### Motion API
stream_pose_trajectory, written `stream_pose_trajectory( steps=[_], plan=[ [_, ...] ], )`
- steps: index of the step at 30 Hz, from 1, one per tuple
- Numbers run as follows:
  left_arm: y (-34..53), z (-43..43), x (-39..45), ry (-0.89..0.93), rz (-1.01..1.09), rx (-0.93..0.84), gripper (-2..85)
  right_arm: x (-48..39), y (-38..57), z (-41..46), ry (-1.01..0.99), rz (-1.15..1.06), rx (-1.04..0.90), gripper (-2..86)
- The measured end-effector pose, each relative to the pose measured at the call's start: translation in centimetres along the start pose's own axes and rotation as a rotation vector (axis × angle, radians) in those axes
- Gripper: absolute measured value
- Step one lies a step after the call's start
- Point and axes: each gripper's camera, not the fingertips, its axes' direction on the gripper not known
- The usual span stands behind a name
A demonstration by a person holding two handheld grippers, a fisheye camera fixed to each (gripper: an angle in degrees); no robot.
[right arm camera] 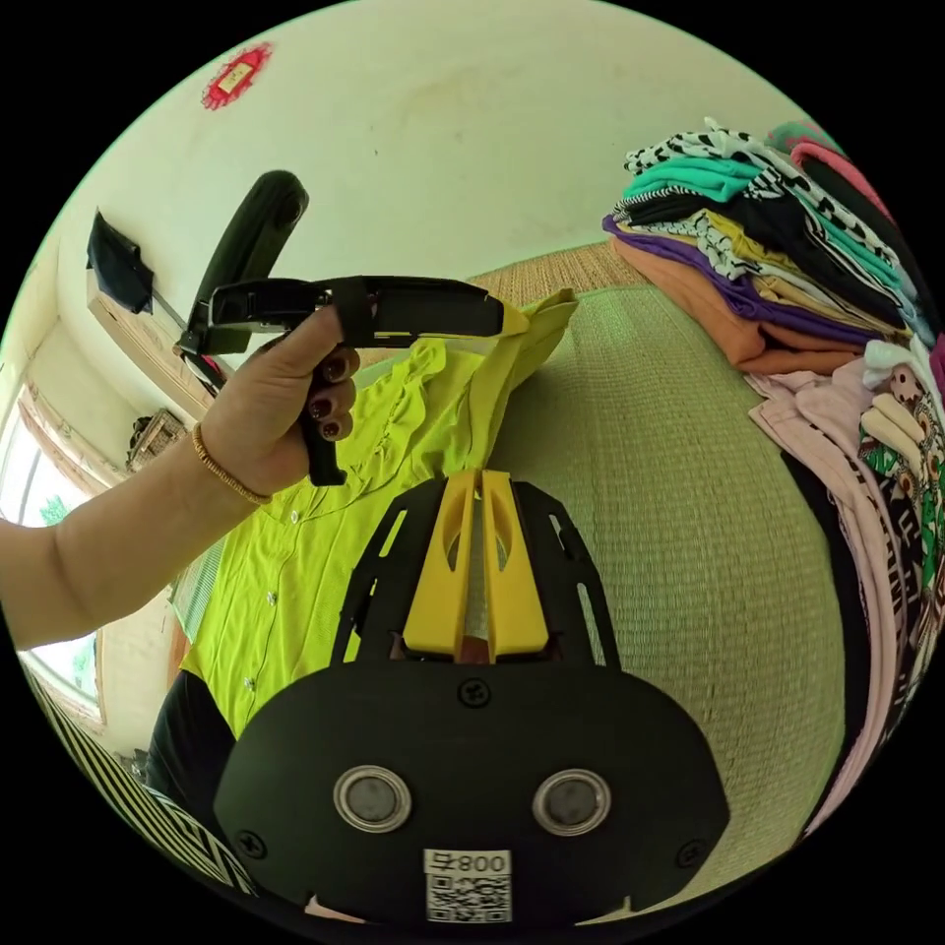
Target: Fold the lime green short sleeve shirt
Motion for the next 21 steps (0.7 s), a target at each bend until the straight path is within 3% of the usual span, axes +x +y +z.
stream_pose_trajectory(
  steps=[9, 21],
  plan=[
    [8.5, -5.7, -10.3, 0.125, -0.24, 0.234, 0.8, -5.0, 1.2, 1.5, -0.115, -0.122, 0.049, 0.8],
    [18.6, -2.6, -21.2, 0.043, -0.492, 0.183, 1.7, -7.9, 3.0, 10.3, -0.13, -0.202, -0.157, 0.2]
  ],
)
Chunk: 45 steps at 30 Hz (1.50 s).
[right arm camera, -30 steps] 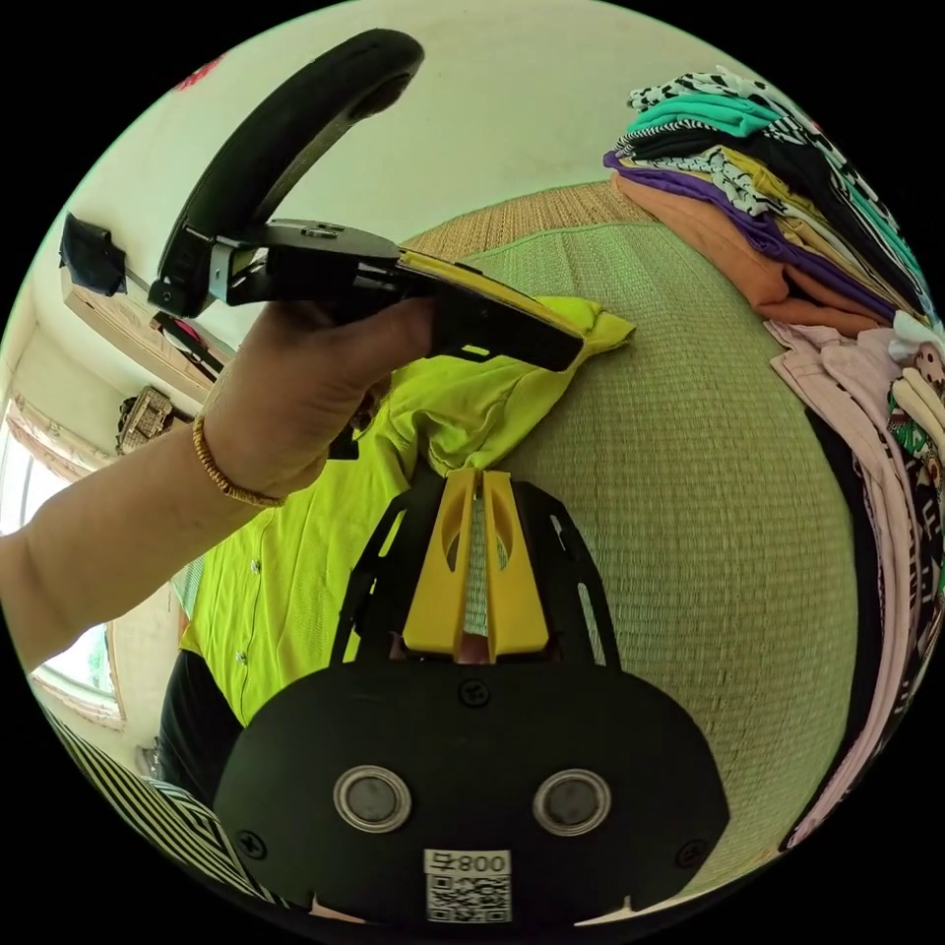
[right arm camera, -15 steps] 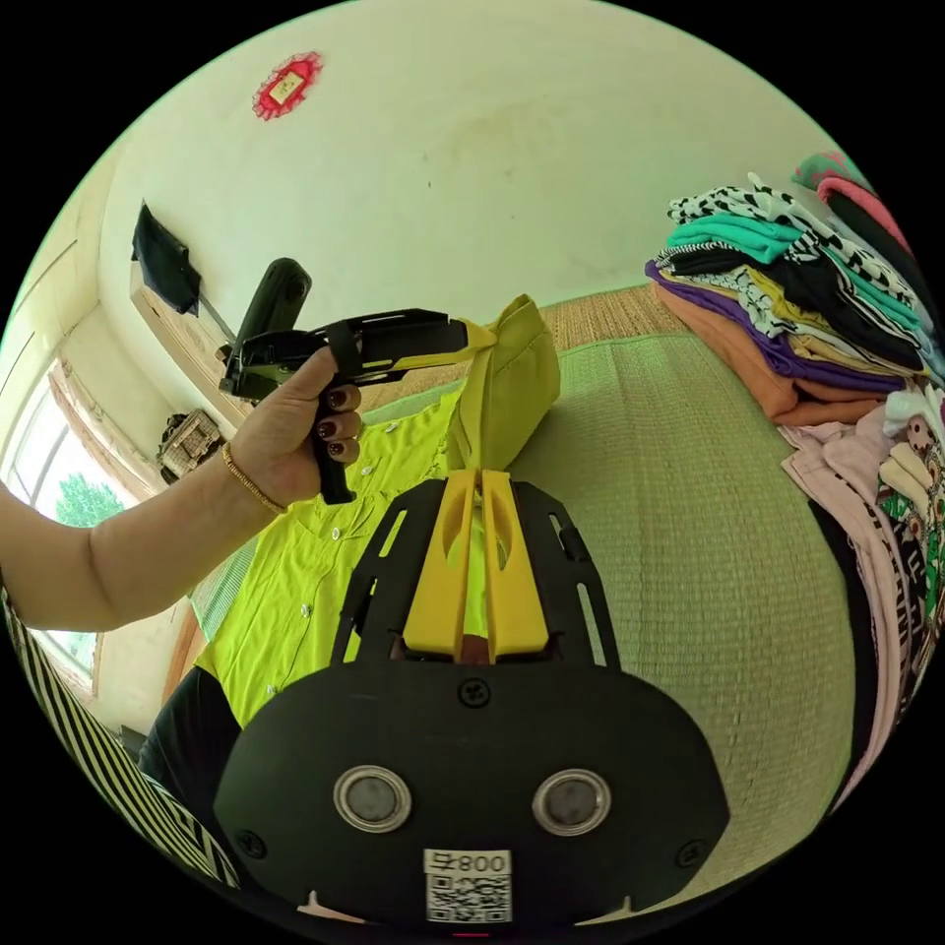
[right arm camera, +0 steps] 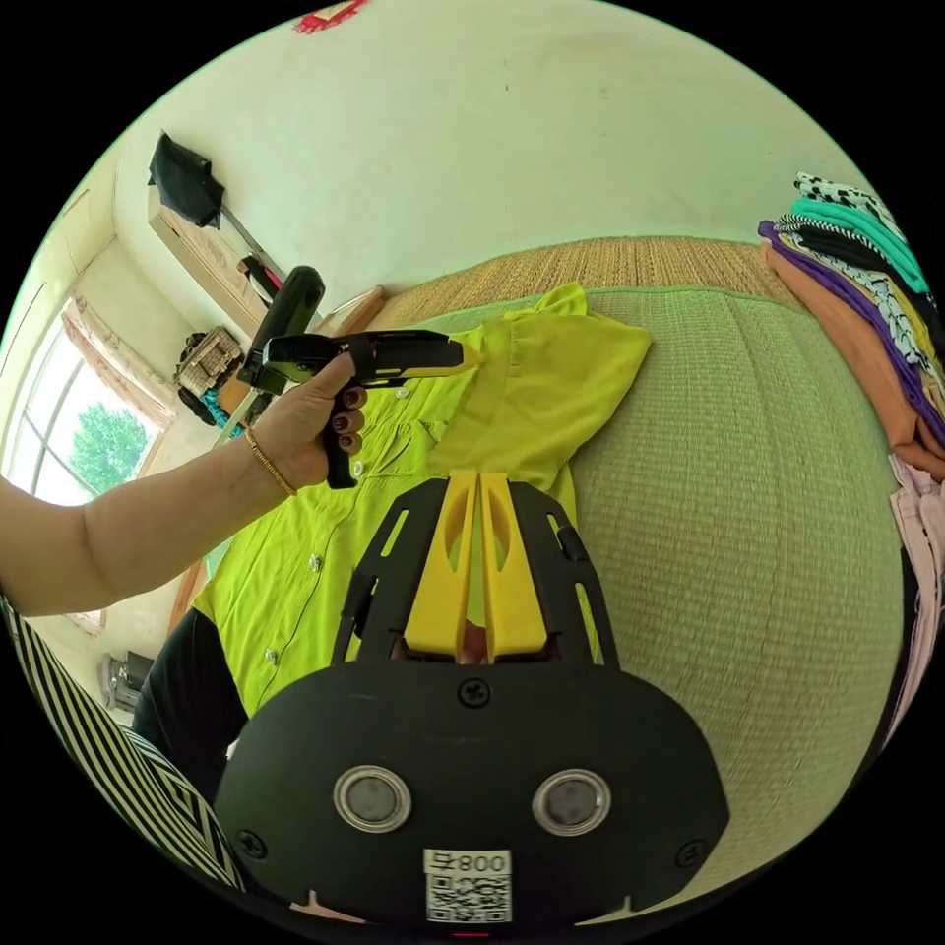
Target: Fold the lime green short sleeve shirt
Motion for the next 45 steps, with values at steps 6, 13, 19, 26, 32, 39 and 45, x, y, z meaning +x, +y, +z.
stream_pose_trajectory(
  steps=[6, 13, 19, 26, 32, 39, 45],
  plan=[
    [-0.2, -1.6, -0.9, -0.006, 0.05, 0.072, 2.0, 0.4, 0.2, 1.2, -0.026, -0.009, -0.004, 0.1],
    [-3.1, 5.8, 4.5, -0.036, 0.314, -0.14, 0.7, 2.1, 0.6, 2.8, 0.066, 0.028, -0.028, 0.1],
    [-3.6, 12.8, 5.2, -0.018, 0.294, -0.247, 0.2, 5.5, 1.2, 3.0, 0.145, 0.134, -0.025, 0.1],
    [-2.4, 12.8, 6.5, 0.002, 0.338, -0.212, 0.2, 9.1, 2.0, 3.1, 0.066, 0.196, -0.027, 0.1],
    [2.5, 11.0, 7.3, 0.03, 0.39, -0.227, 0.2, 9.9, 2.1, 3.3, 0.009, 0.174, -0.036, 0.1],
    [6.1, 13.2, 7.1, 0.04, 0.387, -0.292, 0.1, 10.3, 1.8, 2.4, 0.068, 0.137, 0.007, 0.1],
    [7.1, 11.4, 7.4, 0.025, 0.434, -0.253, 0.2, 13.8, 2.5, 3.9, 0.038, 0.214, -0.027, 0.1]
  ],
)
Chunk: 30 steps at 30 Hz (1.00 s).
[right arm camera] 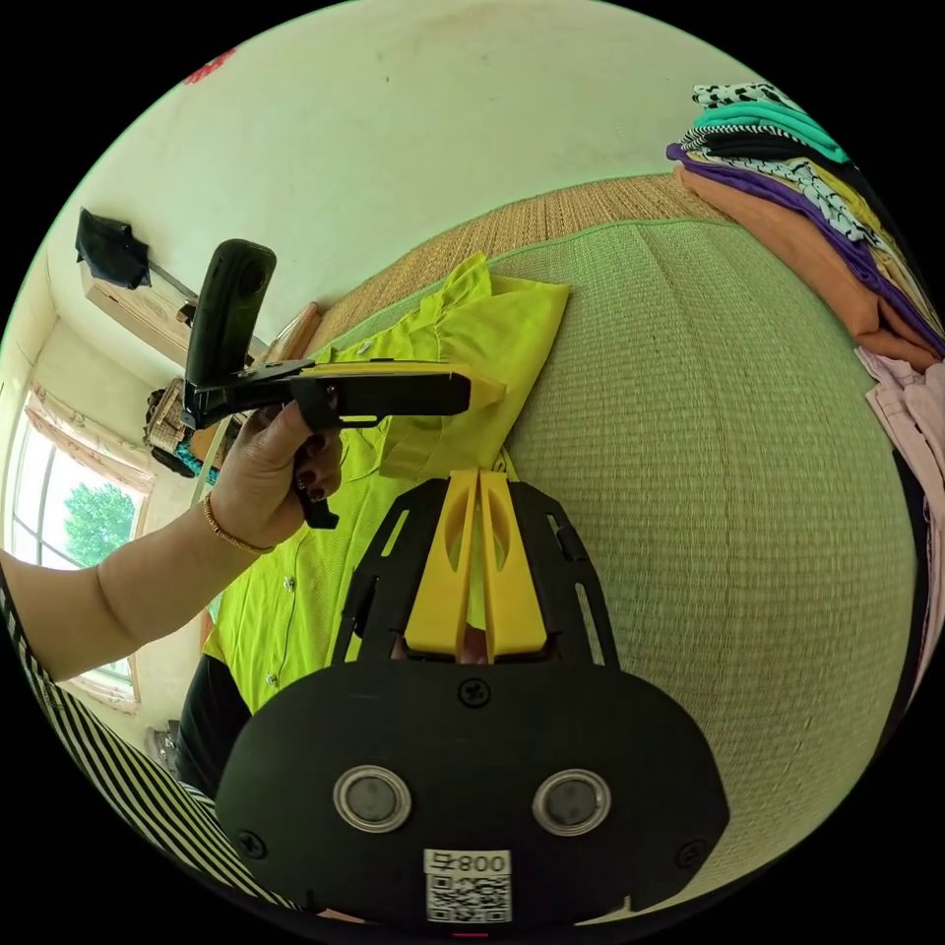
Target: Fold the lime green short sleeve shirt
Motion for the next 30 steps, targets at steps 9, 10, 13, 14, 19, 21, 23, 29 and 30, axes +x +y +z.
stream_pose_trajectory(
  steps=[9, 10, 13, 14, 19, 21, 23, 29, 30],
  plan=[
    [2.4, -1.1, -4.4, -0.135, -0.112, 0.014, 0.2, 1.4, -0.5, 0.4, -0.005, 0.005, 0.0, 0.1],
    [3.1, -1.5, -4.5, -0.123, -0.127, 0.007, 0.2, 1.5, -0.6, 0.4, -0.008, 0.006, 0.001, 0.1],
    [5.9, -3.3, -3.4, -0.087, -0.096, 0.049, 0.2, 1.9, -0.8, 0.5, -0.016, 0.011, 0.003, 0.1],
    [6.6, -3.7, -3.1, -0.076, -0.09, 0.056, 0.2, 1.9, -0.9, 0.6, -0.013, 0.009, 0.004, 0.1],
    [13.4, -3.5, -2.4, -0.035, -0.085, -0.005, 0.2, 2.0, -1.3, 0.9, -0.006, 0.007, 0.006, 0.1],
    [15.3, -3.4, -2.8, -0.037, -0.088, -0.017, 0.1, 2.0, -1.4, 1.1, -0.006, 0.006, 0.009, 0.1],
    [16.7, -4.6, -3.1, -0.021, -0.105, -0.004, 0.1, 1.8, -1.6, 1.2, 0.001, 0.003, 0.01, 0.1],
    [24.7, -10.3, -2.9, 0.03, -0.124, 0.109, 0.2, 0.7, -2.1, 1.9, 0.03, -0.016, 0.016, 0.1],
    [27.1, -11.2, -3.0, 0.043, -0.139, 0.118, 0.2, 0.6, -2.2, 2.1, 0.025, -0.017, 0.014, 0.1]
  ],
)
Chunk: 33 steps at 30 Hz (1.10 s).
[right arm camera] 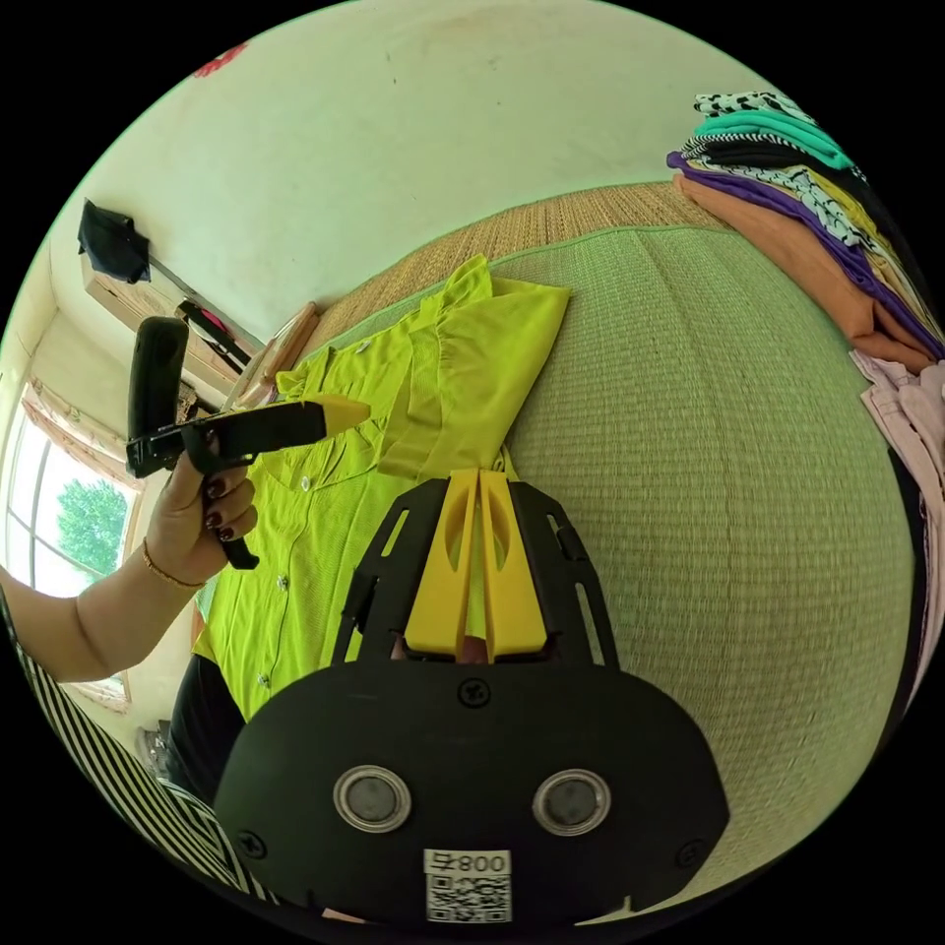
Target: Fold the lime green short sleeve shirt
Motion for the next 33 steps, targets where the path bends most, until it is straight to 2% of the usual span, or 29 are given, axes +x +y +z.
stream_pose_trajectory(
  steps=[6, 11, 19, 25, 33],
  plan=[
    [14.4, -6.3, -3.5, -0.013, -0.156, -0.011, 0.2, 0.4, -0.9, 1.0, -0.096, 0.028, -0.023, 0.3],
    [27.2, -14.7, -7.8, -0.1, -0.355, 0.091, 0.5, 1.5, -0.9, 1.3, -0.237, 0.106, -0.018, 0.6],
    [49.5, -27.6, -16.2, -0.217, -0.696, 0.401, 2.9, -6.3, -0.3, 1.3, -0.098, 0.088, -0.074, 3.3],
    [60.2, -30.9, -22.2, -0.191, -0.823, 0.548, 6.3, -21.2, -3.3, 6.3, -0.076, -0.108, -0.163, 6.7],
    [66.3, -31.5, -27.1, -0.17, -0.791, 0.551, 5.4, -49.6, -7.5, 20.9, -0.078, -0.572, -0.315, 9.0]
  ],
)
